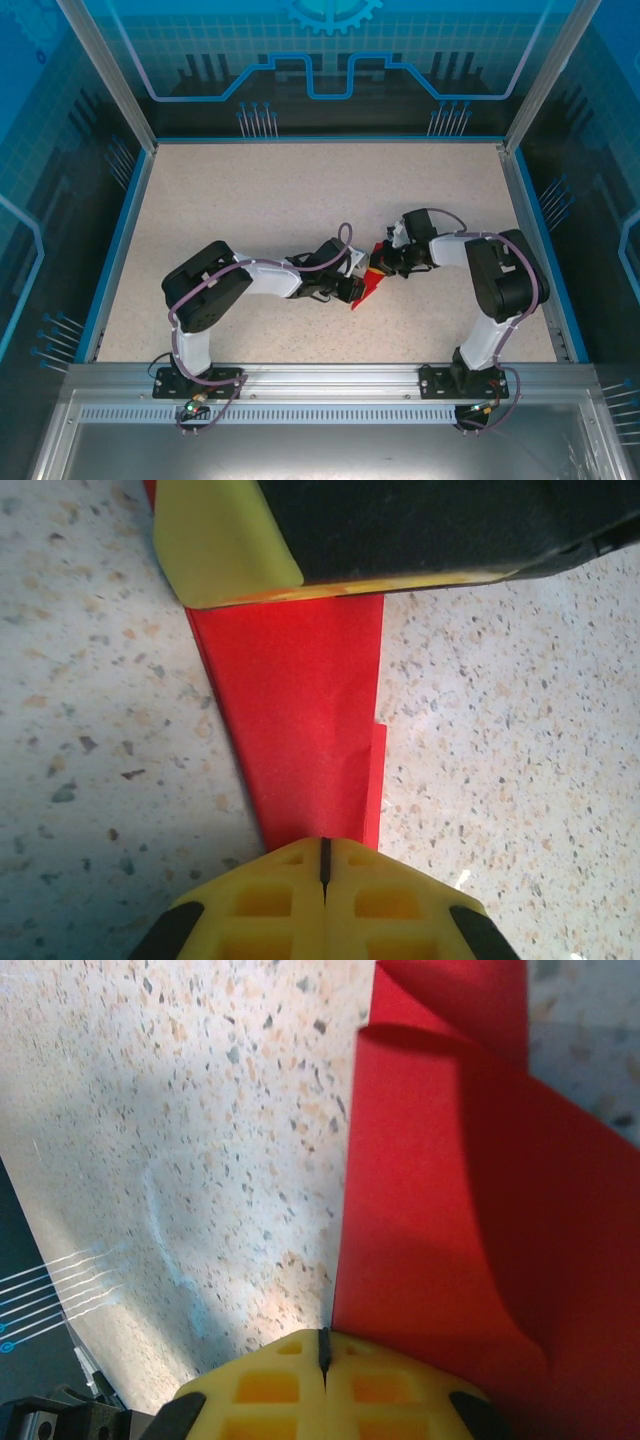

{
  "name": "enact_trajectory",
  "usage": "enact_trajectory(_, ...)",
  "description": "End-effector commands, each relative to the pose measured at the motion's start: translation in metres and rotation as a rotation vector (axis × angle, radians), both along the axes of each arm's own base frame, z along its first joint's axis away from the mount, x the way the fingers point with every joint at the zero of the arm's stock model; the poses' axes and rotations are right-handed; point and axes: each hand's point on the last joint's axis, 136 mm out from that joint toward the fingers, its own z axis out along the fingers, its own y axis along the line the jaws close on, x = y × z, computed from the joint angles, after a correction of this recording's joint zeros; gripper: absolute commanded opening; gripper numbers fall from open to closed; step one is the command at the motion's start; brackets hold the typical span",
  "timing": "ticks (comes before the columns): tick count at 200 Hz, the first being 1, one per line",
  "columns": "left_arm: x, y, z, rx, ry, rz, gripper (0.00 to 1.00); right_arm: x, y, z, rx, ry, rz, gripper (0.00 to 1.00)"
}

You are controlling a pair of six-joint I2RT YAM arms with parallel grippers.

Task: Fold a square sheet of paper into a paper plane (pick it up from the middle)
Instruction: Fold the wing for the fifth time at the center of the table.

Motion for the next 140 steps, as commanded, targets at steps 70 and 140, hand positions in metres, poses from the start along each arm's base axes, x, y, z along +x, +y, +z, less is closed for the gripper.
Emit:
enact_trajectory(70,-0.056,0.07,-0.072,0.304,0.213,-0.02,0.0,0.062,-0.048,-0.014,-0.096,-0.063,-0.183,0.0)
enact_trajectory(140,-0.058,0.073,-0.072,0.314,0.219,-0.021,0.0,0.082,-0.056,-0.009,-0.093,-0.079,-0.209,0.0)
